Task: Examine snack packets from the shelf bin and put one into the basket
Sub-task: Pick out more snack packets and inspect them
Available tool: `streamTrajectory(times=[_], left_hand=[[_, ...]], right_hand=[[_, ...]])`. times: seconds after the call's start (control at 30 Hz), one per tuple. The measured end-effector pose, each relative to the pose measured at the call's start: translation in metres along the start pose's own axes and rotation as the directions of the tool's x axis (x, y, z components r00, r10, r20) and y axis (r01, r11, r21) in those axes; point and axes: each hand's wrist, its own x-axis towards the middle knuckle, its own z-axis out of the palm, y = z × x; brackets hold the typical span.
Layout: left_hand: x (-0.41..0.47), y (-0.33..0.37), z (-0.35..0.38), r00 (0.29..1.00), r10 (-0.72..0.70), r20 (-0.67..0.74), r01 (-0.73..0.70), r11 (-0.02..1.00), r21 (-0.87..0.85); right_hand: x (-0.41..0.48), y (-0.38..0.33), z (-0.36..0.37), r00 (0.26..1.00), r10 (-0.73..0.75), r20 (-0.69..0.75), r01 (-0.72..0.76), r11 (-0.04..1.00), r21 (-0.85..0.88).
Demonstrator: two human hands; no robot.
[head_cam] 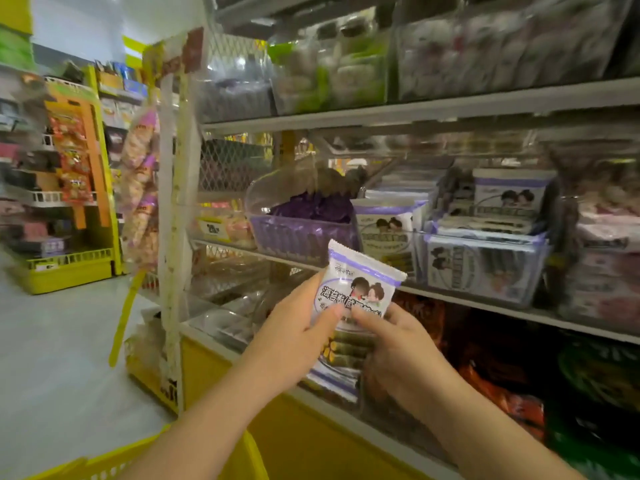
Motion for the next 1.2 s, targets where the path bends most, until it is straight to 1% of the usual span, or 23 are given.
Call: streamTrajectory(times=[0.07,0.1,0.13,0.2,0.27,0.37,0.5,0.57,0.6,0.67,0.73,0.8,0.87,0.9,0.97,1.03,1.1,1.13,1.17,1.2], left_hand=[[0.015,0.021,0.006,0.998,0.06,-0.005,-0.061,0.998,-0.035],[0.023,0.032,0.01,0.997,0.079,-0.006,-0.079,0.996,-0.042],[0.032,0.042,0.013,0.995,0.096,-0.008,-0.096,0.994,-0.045],[0.048,0.063,0.019,0.99,0.143,-0.015,-0.143,0.988,-0.051],[0.065,0.082,0.025,0.98,0.197,-0.018,-0.198,0.977,-0.073],[0.091,0.11,0.033,0.962,0.273,0.0,-0.273,0.959,-0.072],[0.127,0.141,0.045,0.917,0.398,0.015,-0.398,0.917,0.033],[0.144,0.152,0.051,0.895,0.446,-0.002,-0.444,0.893,0.073],[0.152,0.155,0.054,0.885,0.464,-0.023,-0.461,0.884,0.079],[0.169,0.156,0.058,0.878,0.472,-0.078,-0.463,0.88,0.107],[0.185,0.15,0.063,0.89,0.444,-0.105,-0.421,0.888,0.183],[0.2,0.142,0.072,0.916,0.397,-0.052,-0.375,0.897,0.233],[0.214,0.137,0.085,0.934,0.356,0.001,-0.343,0.899,0.274],[0.222,0.135,0.091,0.944,0.329,0.005,-0.318,0.908,0.273],[0.237,0.133,0.103,0.966,0.256,0.024,-0.256,0.946,0.198],[0.252,0.132,0.113,0.978,0.176,0.111,-0.18,0.983,0.027],[0.266,0.129,0.12,0.974,0.104,0.201,-0.069,0.982,-0.174],[0.271,0.127,0.123,0.964,0.103,0.246,-0.055,0.98,-0.193],[0.273,0.124,0.126,0.95,0.124,0.286,-0.089,0.987,-0.132],[0.274,0.122,0.13,0.933,0.144,0.33,-0.144,0.989,-0.026]], right_hand=[[-0.009,-0.04,-0.015,0.996,-0.094,0.003,0.093,0.984,-0.15],[-0.012,-0.06,-0.021,0.988,-0.156,0.008,0.153,0.956,-0.251],[-0.016,-0.081,-0.028,0.973,-0.23,0.011,0.218,0.908,-0.357],[-0.022,-0.119,-0.04,0.925,-0.379,0.03,0.332,0.768,-0.548],[-0.026,-0.152,-0.05,0.884,-0.46,0.086,0.392,0.625,-0.675],[-0.029,-0.194,-0.066,0.868,-0.471,0.161,0.389,0.441,-0.809],[-0.02,-0.238,-0.089,0.875,-0.456,0.163,0.275,0.191,-0.942],[-0.015,-0.253,-0.099,0.836,-0.519,0.18,0.247,0.064,-0.967],[-0.013,-0.258,-0.104,0.807,-0.56,0.187,0.247,0.033,-0.968],[-0.01,-0.267,-0.116,0.755,-0.634,0.168,0.229,0.015,-0.973],[-0.009,-0.274,-0.13,0.71,-0.691,0.135,0.19,0.003,-0.982],[-0.009,-0.279,-0.144,0.69,-0.714,0.114,0.161,-0.003,-0.987],[-0.01,-0.28,-0.154,0.683,-0.721,0.116,0.123,-0.044,-0.991],[-0.009,-0.28,-0.158,0.683,-0.721,0.115,0.103,-0.061,-0.993],[-0.009,-0.279,-0.164,0.682,-0.724,0.104,0.077,-0.07,-0.995],[-0.008,-0.28,-0.168,0.678,-0.729,0.097,0.069,-0.069,-0.995],[-0.007,-0.281,-0.171,0.683,-0.725,0.088,0.081,-0.044,-0.996],[-0.007,-0.282,-0.172,0.686,-0.723,0.085,0.09,-0.032,-0.995],[-0.006,-0.283,-0.173,0.689,-0.72,0.084,0.095,-0.025,-0.995],[-0.006,-0.284,-0.174,0.692,-0.718,0.082,0.099,-0.018,-0.995]])
